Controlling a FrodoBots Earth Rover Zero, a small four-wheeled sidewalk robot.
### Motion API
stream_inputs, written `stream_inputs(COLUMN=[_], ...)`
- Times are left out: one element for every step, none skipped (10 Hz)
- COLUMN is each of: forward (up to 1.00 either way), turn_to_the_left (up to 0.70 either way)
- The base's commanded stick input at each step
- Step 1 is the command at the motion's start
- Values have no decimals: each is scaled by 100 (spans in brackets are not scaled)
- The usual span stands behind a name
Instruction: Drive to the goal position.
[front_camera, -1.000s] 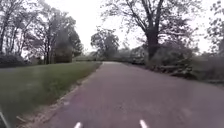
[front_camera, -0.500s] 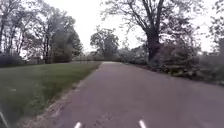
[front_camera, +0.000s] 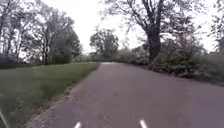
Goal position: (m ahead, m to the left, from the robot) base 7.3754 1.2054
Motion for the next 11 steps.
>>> stream_inputs(forward=[70,70,70,70,70,70,70,70,70,70,70], turn_to_the_left=[0,0,0,0,0,0,0,0,0,0,0])
